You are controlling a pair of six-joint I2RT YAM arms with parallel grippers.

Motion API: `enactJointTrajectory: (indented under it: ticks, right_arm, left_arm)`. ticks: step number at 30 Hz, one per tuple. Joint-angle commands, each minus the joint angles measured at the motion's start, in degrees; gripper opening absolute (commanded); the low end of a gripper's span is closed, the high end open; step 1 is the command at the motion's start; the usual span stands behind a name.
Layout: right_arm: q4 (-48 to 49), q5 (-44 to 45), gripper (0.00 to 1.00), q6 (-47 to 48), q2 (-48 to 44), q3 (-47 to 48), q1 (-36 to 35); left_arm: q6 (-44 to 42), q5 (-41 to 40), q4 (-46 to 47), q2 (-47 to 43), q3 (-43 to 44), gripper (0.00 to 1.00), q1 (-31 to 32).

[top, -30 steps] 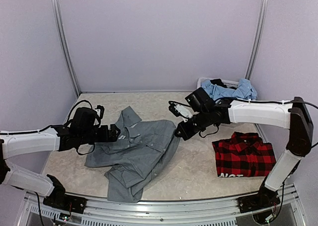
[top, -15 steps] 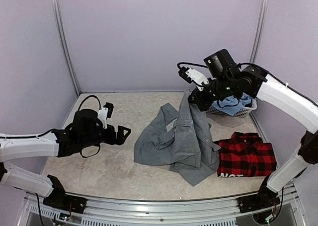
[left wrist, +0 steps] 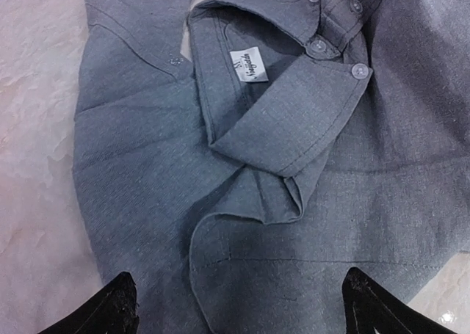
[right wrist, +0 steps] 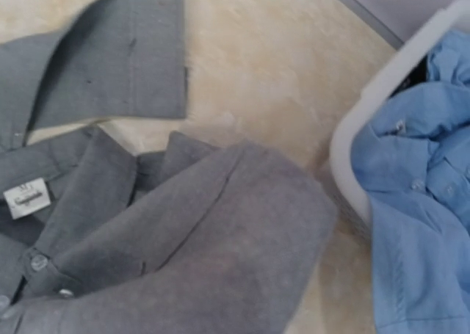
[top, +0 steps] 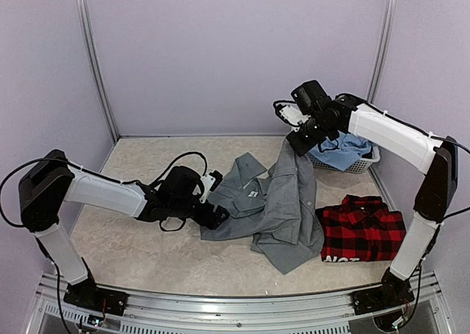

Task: Fold and stack the long sleeve shirts
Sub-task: Pick up the crumpled shirt from the center of the board.

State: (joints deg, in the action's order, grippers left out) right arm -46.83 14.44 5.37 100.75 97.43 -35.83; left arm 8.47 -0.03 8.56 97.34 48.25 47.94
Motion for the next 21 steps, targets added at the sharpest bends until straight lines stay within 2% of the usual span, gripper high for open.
enactJointTrajectory:
  ticks: [1,7,9,16,21]
  right_arm:
    - [1.5,0.1,0.00,-1.0,-0.7,-1.1,1.3]
    - [2.9,-1.6,0.00,-1.2,-2.3,-4.4,2.7]
    - [3.5,-2.0,0.00,-1.3,-2.7,-5.4,2.9]
    - [4.6,-2.9,0.00,-1.6,-3.7,-7.1,4.5]
    - [5.0,-4.2,0.00,-1.7,-3.5,-6.9,5.1]
  left_arm:
    - [-4.9,3.8,0.6,6.6,6.2,0.91,0.0]
    - [-8.2,8.7,-1.3,13.0,11.8,0.90,-0.4]
    - [-8.2,10.0,-2.3,15.2,14.0,0.85,-1.0]
    - [-8.4,14.1,-4.0,18.3,15.8,0.60,-1.2]
    - [-8.4,11.0,-4.2,19.3,16.5,0.40,-0.5]
